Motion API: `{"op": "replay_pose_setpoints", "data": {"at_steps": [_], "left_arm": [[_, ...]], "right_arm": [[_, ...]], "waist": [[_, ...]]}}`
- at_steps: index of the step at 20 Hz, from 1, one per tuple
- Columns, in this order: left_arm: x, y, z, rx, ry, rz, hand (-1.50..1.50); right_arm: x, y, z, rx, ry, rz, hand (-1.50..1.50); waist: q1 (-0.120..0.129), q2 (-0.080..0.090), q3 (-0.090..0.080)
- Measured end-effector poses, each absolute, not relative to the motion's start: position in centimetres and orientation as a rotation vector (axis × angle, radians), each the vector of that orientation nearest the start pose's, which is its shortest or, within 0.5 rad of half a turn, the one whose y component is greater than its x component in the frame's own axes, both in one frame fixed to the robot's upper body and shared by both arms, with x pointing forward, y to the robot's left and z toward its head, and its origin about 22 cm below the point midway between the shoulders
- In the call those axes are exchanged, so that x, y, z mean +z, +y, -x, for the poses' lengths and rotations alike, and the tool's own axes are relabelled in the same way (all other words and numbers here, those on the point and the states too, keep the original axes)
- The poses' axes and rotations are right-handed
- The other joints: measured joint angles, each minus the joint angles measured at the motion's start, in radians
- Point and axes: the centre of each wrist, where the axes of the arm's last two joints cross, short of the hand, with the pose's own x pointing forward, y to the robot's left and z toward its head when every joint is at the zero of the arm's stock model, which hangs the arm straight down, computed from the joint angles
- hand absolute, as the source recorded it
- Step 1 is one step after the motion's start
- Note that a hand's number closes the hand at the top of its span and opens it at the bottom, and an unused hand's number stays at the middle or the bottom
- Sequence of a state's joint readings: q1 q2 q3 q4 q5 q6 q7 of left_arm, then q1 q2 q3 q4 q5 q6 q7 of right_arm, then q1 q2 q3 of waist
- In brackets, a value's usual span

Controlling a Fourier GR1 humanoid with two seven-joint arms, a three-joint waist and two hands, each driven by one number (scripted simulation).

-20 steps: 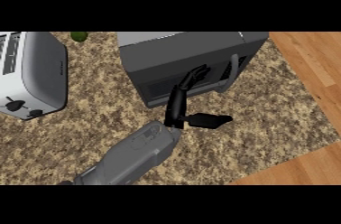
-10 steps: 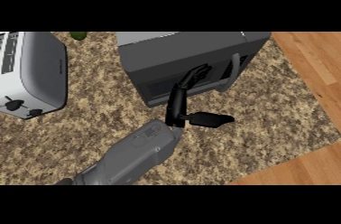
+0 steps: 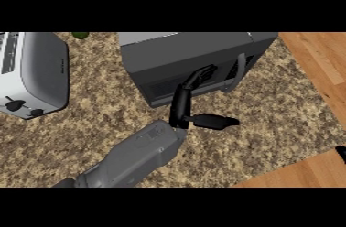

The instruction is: Pick up the milk, place it into the microwave and close the microwave

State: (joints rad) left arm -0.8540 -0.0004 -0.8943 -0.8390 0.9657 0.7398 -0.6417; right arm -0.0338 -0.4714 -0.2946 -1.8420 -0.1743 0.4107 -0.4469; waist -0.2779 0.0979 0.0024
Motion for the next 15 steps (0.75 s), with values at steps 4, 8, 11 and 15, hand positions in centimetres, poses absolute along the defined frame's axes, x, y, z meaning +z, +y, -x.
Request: {"op": "replay_pose_setpoints", "data": {"at_steps": [4, 8, 11, 15], "left_arm": [[1.6, 0.4, -32.1, -0.064, -1.846, 0.170, -1.50], [1.5, 0.4, -32.2, -0.054, -1.851, 0.172, -1.50], [1.4, 0.5, -32.2, -0.044, -1.854, 0.169, -1.50], [1.3, 0.6, -32.2, -0.029, -1.858, 0.169, -1.50]], "right_arm": [[12.6, -36.0, -23.5, 0.483, -2.249, -0.090, -1.50], [12.3, -36.1, -24.2, 0.439, -2.228, -0.165, -1.50], [12.1, -36.5, -24.6, 0.418, -2.216, -0.203, -1.50], [12.3, -37.0, -25.1, 0.401, -2.206, -0.241, -1.50]], "waist": [[-0.001, 0.001, -0.001], [-0.004, 0.001, -0.001], [-0.009, 0.000, -0.001], [-0.013, -0.001, -0.001]]}}
